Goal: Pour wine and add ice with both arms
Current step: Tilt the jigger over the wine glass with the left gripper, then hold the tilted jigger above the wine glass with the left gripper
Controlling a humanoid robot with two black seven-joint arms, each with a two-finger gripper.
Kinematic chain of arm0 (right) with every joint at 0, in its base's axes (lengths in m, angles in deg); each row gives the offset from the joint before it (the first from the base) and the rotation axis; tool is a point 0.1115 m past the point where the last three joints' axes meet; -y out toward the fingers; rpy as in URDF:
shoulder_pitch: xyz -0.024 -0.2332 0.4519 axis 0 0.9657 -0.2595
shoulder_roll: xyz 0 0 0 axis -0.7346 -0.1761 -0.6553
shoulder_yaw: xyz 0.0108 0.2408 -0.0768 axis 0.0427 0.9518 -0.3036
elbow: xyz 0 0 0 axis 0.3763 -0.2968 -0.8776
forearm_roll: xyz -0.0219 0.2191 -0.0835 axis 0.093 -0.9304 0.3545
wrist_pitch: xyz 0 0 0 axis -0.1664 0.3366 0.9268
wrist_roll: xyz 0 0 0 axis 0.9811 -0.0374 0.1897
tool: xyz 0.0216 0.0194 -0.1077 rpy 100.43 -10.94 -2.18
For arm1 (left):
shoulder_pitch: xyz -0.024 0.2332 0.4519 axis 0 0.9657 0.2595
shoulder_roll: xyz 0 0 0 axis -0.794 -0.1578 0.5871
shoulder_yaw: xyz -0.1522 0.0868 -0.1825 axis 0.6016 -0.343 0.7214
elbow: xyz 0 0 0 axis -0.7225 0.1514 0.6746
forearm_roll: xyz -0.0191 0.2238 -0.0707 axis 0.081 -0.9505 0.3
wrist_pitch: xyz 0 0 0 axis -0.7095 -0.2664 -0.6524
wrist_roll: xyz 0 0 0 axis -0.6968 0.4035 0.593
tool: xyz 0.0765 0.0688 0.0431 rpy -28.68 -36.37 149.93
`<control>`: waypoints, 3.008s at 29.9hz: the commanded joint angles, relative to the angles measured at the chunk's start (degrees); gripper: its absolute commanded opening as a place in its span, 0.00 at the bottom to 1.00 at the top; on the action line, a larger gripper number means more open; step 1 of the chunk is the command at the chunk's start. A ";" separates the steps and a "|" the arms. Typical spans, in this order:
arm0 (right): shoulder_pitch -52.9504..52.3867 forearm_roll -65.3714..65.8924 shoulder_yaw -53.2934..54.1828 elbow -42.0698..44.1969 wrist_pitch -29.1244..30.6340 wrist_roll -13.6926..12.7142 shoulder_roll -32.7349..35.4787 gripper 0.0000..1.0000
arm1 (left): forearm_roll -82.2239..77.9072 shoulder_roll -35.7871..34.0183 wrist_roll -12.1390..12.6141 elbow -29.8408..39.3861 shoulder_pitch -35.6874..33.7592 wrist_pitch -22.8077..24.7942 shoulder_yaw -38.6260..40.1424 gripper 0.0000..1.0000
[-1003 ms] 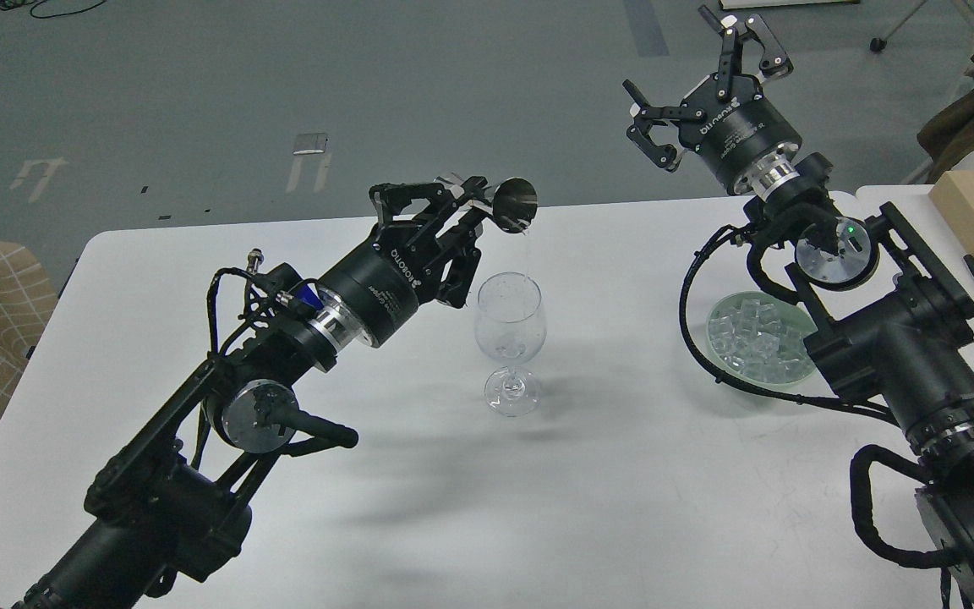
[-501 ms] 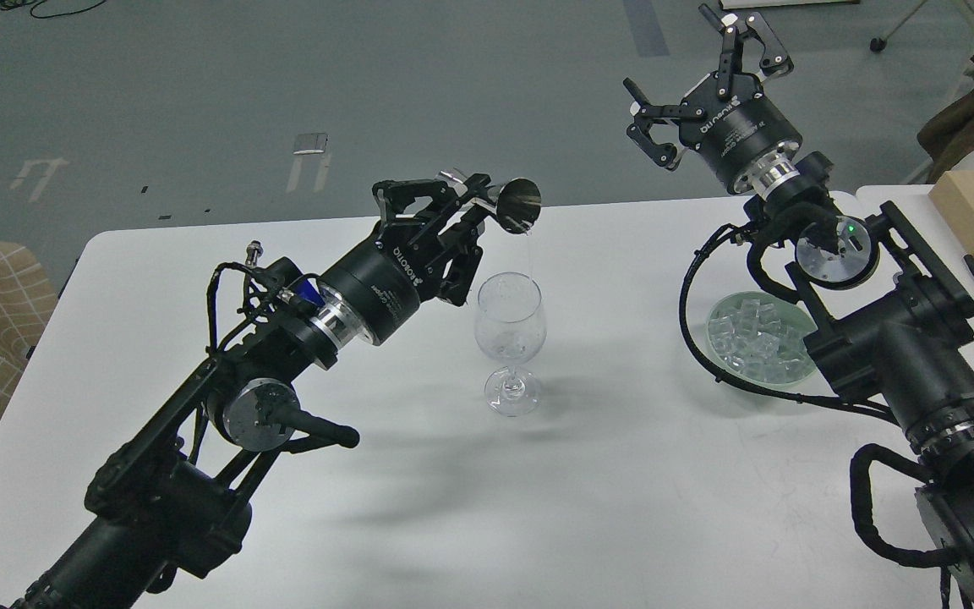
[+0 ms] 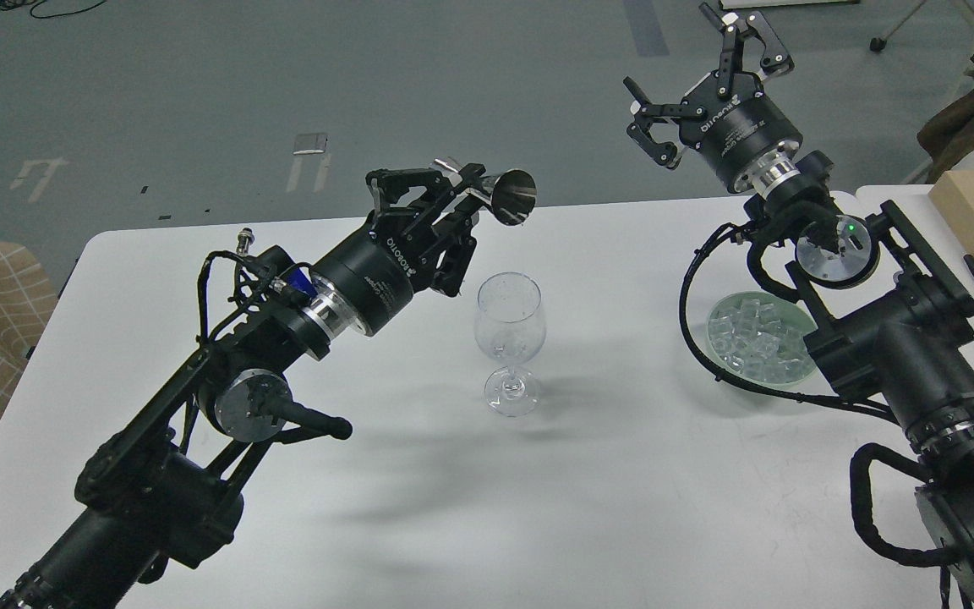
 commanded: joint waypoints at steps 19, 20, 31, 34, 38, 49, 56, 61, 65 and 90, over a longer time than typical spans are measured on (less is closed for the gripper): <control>0.00 0.00 0.00 0.00 0.08 0.00 0.01 1.00 | -2.54 0.00 -0.17 0.26 0.07 0.26 0.02 0.01; 0.00 0.00 0.00 -0.09 0.08 0.00 0.01 1.00 | -2.55 0.00 -0.17 0.26 0.07 0.26 0.02 0.01; 0.00 0.00 0.00 -0.09 -0.01 0.00 0.01 1.00 | -5.36 -0.27 -0.70 0.18 0.07 0.88 0.11 0.01; 0.00 0.00 0.00 -0.09 -0.01 0.00 0.01 1.00 | -6.06 -0.36 -0.70 0.26 0.07 0.97 0.11 0.01; -0.09 0.00 0.00 0.00 -0.01 0.00 0.01 1.00 | -6.50 -0.36 -0.79 0.26 0.07 1.14 0.11 0.01; -0.18 0.00 0.00 -0.09 -0.01 0.00 0.01 1.00 | -9.23 -0.27 -0.97 0.26 0.16 1.23 0.19 0.01; -0.18 0.00 0.00 0.00 -0.01 0.00 0.01 1.00 | -10.27 -0.44 -1.75 0.18 0.07 1.23 0.11 0.01; -0.09 0.00 0.00 0.00 -0.01 0.00 0.01 1.00 | -11.42 -0.44 -1.93 0.26 0.16 1.23 0.19 0.01; -0.09 0.00 0.00 0.00 -0.01 0.00 0.01 1.00 | -11.95 -0.44 -2.28 0.18 0.16 1.23 0.19 0.01; -0.09 0.00 0.00 0.00 -0.01 0.00 0.01 1.00 | -18.37 -0.62 -5.54 0.18 0.34 1.14 0.37 0.01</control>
